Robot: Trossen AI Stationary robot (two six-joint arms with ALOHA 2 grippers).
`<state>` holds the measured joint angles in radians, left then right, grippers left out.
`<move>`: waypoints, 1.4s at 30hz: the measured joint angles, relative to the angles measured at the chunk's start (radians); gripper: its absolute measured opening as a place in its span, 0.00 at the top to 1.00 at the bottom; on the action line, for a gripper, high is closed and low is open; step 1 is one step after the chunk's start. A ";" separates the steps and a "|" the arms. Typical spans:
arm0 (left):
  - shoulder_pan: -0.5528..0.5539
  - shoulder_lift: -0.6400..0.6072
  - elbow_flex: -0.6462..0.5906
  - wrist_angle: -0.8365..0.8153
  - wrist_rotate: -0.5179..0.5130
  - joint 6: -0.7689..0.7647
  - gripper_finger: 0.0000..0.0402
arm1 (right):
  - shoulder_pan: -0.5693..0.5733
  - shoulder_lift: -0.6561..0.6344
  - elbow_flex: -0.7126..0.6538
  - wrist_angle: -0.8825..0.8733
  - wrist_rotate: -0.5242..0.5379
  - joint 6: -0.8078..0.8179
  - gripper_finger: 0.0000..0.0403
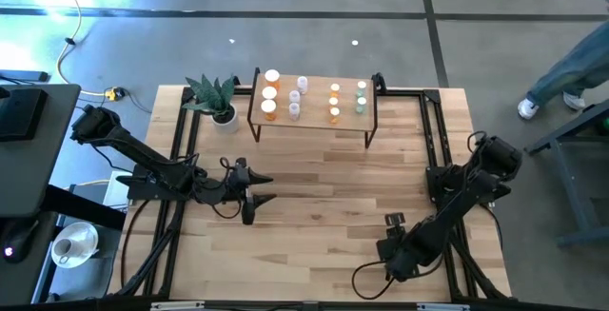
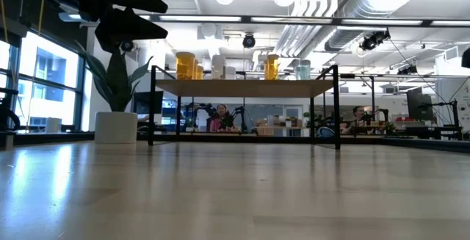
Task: Pick and place medicine bottles onto shelf by color
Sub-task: Put the green pill bottle aligned with the other green pill bottles on the shelf
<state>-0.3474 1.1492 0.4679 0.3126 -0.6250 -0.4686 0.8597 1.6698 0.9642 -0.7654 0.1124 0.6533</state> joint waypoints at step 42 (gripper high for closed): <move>0.000 0.000 0.000 -0.001 0.006 0.001 0.40 | -0.005 0.026 0.024 0.058 0.030 0.117 0.79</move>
<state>-0.3474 1.1492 0.4679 0.3115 -0.6187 -0.4680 0.8551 1.6962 0.9884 -0.7077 0.1429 0.7700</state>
